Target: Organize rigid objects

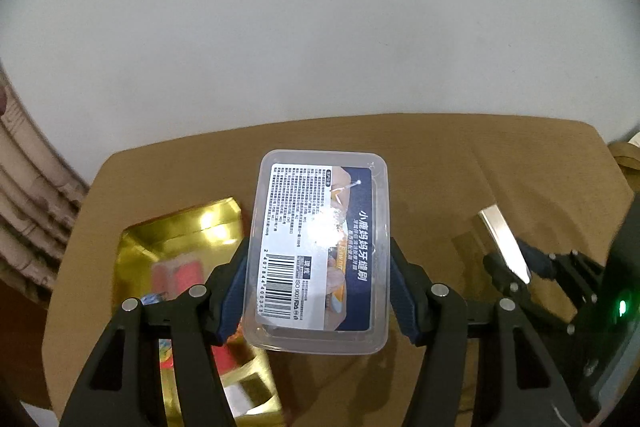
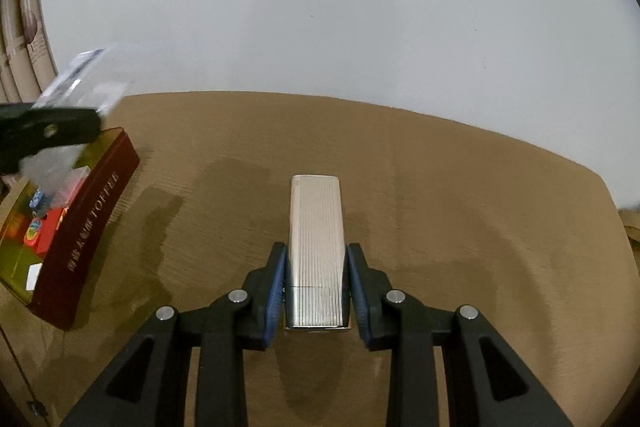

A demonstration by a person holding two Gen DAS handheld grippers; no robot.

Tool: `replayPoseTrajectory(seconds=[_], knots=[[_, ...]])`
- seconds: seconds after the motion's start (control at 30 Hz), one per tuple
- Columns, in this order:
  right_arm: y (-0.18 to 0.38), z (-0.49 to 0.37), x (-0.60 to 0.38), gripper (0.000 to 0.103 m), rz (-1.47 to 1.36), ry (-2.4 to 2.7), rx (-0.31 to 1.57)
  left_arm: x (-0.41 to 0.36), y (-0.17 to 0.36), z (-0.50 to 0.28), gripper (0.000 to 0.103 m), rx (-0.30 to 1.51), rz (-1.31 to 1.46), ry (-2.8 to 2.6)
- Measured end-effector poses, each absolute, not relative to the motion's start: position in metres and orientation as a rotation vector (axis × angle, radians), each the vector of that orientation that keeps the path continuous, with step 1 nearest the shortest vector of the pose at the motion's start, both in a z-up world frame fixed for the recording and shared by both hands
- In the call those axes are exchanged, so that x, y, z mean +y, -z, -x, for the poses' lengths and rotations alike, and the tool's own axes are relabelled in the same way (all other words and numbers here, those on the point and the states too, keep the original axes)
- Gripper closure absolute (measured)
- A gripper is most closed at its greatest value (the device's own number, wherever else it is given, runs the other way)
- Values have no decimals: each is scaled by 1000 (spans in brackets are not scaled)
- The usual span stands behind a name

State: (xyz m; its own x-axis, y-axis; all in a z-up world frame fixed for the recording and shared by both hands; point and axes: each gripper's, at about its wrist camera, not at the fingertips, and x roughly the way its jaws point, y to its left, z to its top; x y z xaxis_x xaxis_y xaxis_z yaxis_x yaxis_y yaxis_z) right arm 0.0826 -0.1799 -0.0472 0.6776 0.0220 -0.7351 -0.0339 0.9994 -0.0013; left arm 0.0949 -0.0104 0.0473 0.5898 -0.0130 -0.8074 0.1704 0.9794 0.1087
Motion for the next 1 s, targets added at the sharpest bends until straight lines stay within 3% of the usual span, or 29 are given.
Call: replayPoseTrajectory(seconds=[1.0], knots=[[-15, -51, -143, 73, 122, -67, 763, 45, -110, -43, 45, 877, -94, -45]])
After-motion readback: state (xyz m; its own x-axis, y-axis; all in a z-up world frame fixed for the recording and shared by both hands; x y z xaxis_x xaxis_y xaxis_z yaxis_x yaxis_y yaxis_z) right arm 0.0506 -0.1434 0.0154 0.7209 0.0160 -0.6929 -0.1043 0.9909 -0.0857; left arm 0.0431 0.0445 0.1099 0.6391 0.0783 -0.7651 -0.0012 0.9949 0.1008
